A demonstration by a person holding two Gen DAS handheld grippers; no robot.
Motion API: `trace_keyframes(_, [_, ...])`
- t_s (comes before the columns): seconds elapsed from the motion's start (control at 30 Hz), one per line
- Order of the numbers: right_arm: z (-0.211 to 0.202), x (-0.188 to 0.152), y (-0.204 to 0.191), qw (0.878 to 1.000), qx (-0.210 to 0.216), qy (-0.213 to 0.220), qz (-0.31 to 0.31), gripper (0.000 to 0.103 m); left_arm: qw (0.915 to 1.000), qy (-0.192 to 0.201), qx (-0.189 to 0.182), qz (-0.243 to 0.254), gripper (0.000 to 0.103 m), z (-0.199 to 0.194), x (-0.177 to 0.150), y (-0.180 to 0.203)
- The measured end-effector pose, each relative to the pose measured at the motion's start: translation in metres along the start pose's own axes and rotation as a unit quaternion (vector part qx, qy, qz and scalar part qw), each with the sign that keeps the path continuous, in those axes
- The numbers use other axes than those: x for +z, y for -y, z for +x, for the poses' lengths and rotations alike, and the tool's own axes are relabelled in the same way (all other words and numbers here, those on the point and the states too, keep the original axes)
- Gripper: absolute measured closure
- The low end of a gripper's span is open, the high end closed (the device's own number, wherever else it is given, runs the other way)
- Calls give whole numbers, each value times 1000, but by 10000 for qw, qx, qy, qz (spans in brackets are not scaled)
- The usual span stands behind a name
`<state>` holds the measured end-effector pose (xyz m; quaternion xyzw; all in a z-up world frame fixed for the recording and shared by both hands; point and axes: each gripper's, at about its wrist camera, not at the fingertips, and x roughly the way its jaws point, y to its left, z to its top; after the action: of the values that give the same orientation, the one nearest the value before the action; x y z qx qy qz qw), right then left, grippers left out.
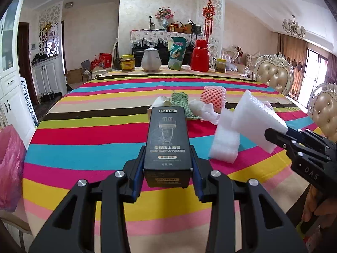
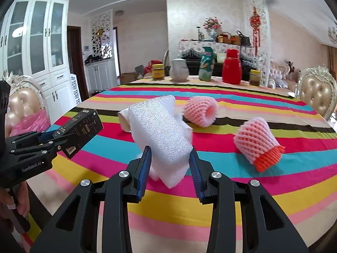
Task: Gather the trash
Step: 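Carry foam block and black box to the wastebasket and open both grippers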
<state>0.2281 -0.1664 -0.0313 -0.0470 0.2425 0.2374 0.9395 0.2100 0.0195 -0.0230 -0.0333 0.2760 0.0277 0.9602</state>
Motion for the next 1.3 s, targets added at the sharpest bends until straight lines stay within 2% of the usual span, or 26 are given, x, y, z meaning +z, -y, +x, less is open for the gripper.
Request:
trace_keyframes(0.23, [5,2,-27,9995,145,-134,-259,67,9999,113,36,-13,65,-12,0,-8])
trace_keyframes(0.6, [9,19,-66,9982,380,-42,-456,67,9991,297,265,-126,65,-34,-3,-37])
trace_keyframes(1.1, [35,42,-157,9922,1008,-13,-735,67,9948,477,713,-547,65,-80,-16,-117])
trace_keyframes(1.3, [43,51,-203,9865,1400,32,-850,67,9901,582,1035,-755,65,-106,-21,-159])
